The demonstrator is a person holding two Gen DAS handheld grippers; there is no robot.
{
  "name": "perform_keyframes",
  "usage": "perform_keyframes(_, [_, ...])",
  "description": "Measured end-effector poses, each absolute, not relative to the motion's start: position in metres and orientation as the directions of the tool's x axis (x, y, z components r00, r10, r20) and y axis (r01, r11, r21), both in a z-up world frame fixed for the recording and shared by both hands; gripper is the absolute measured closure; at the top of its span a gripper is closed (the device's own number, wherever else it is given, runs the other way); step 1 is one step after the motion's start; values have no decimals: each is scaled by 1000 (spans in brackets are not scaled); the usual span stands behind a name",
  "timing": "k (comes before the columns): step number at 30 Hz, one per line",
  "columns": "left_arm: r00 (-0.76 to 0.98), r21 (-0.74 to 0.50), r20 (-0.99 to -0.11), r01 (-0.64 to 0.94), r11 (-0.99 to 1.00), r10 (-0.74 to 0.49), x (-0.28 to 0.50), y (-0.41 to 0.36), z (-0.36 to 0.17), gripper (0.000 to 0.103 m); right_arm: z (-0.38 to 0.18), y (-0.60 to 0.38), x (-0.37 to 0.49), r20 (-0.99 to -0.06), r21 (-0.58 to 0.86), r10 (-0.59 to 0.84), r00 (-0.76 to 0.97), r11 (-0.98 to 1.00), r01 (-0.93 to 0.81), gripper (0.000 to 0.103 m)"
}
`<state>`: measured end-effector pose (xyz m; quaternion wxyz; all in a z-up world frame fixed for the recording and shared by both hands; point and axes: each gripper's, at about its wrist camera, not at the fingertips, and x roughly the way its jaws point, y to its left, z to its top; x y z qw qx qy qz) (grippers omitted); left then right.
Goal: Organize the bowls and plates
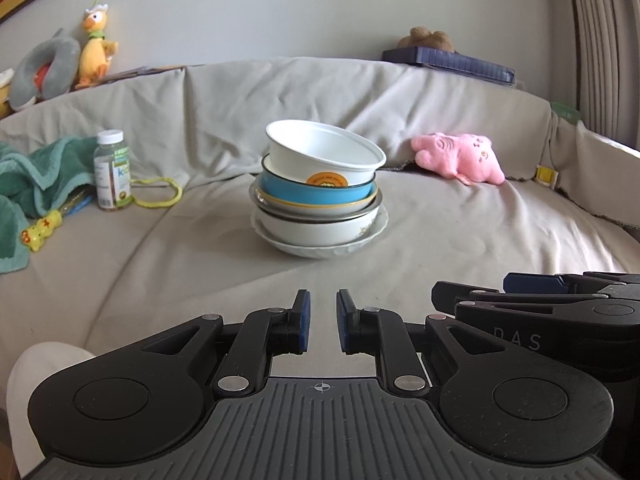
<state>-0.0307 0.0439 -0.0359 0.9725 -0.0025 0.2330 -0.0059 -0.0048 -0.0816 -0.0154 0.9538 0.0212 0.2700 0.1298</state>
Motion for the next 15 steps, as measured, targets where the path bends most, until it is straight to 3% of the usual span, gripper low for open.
perform_keyframes(15, [891, -10, -454, 10, 1000, -13, -30, 46, -35, 86, -13, -79, -8, -504, 110, 261, 823, 965, -239, 36])
